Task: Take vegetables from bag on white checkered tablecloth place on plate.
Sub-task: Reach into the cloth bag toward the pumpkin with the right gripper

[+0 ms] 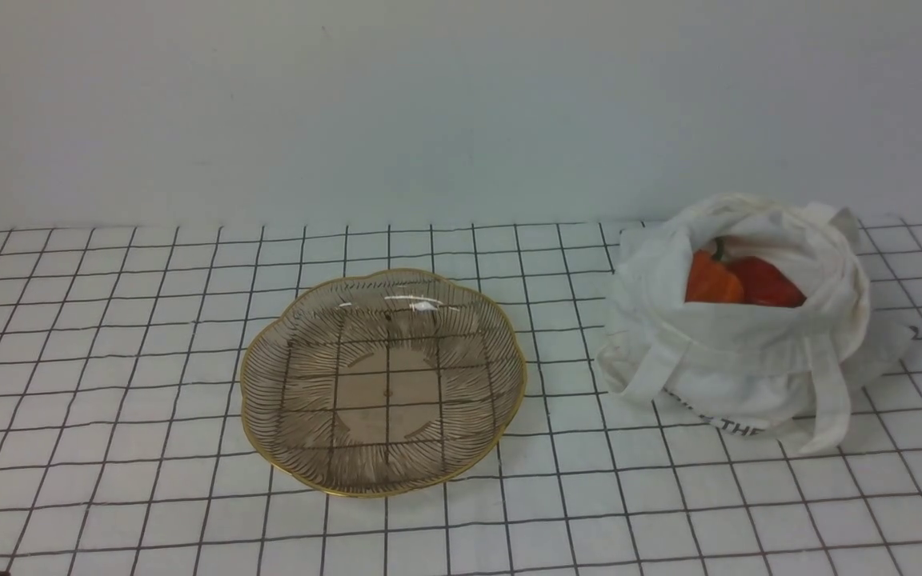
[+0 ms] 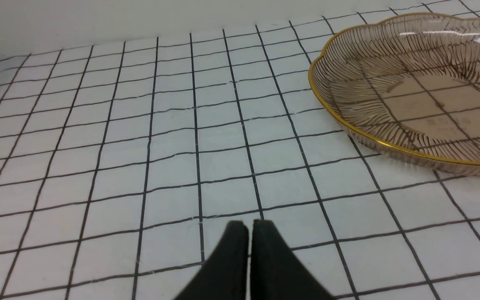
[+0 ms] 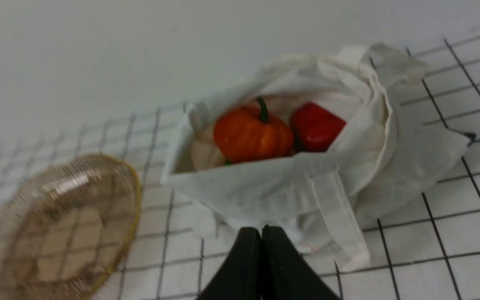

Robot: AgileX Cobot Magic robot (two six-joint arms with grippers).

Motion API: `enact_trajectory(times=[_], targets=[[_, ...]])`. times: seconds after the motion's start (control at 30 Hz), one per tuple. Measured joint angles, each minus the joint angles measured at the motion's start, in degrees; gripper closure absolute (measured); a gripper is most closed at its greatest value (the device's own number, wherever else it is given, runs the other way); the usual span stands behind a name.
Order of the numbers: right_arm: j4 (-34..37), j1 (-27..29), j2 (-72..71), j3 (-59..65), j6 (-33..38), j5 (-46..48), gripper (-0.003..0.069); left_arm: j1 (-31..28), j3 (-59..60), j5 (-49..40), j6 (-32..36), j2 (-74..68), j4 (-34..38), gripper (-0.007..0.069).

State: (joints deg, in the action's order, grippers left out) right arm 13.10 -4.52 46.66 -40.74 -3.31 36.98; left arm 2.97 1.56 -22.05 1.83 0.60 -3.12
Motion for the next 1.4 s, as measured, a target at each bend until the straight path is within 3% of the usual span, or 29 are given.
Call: enact_trajectory(times=[0.3, 0.6, 0.7, 0.73, 0.8, 0.87, 1.0, 1.17, 1.4], targets=[[2.85, 0.0, 30.87, -19.06, 4.91, 3.2, 0.0671, 0.0, 0.0, 0.0, 0.0, 0.0, 0.0, 0.0633], [4.98, 0.0, 47.39, -29.83, 5.6, 4.08, 0.0639, 0.0, 0.0, 0.0, 0.0, 0.0, 0.0, 0.0633], [5.26, 0.0, 51.59, -32.25, 6.02, 3.83, 0.0581, 0.0, 0.0, 0.0, 0.0, 0.0, 0.0, 0.0633], [5.51, 0.0, 53.84, -33.57, 6.29, 2.72, 0.0526, 0.0, 0.0, 0.0, 0.0, 0.0, 0.0, 0.0633], [5.88, 0.0, 55.02, -34.25, 6.47, 2.01, 0.0491, 0.0, 0.0, 0.0, 0.0, 0.0, 0.0, 0.0633], [8.12, 0.0, 57.84, -36.11, 7.72, 0.78, 0.0393, 0.0, 0.0, 0.0, 0.0, 0.0, 0.0, 0.0633], [12.39, 0.0, 61.5, -38.3, 11.65, 0.14, 0.0286, 0.0, 0.0, 0.0, 0.0, 0.0, 0.0, 0.0633], [16.99, 0.0, 64.39, -39.52, 17.67, -1.92, 0.025, 0.0, 0.0, 0.0, 0.0, 0.0, 0.0, 0.0633], [20.23, 0.0, 67.64, -39.92, 19.83, -7.23, 0.025, 0.0, 0.0, 0.0, 0.0, 0.0, 0.0, 0.0633]])
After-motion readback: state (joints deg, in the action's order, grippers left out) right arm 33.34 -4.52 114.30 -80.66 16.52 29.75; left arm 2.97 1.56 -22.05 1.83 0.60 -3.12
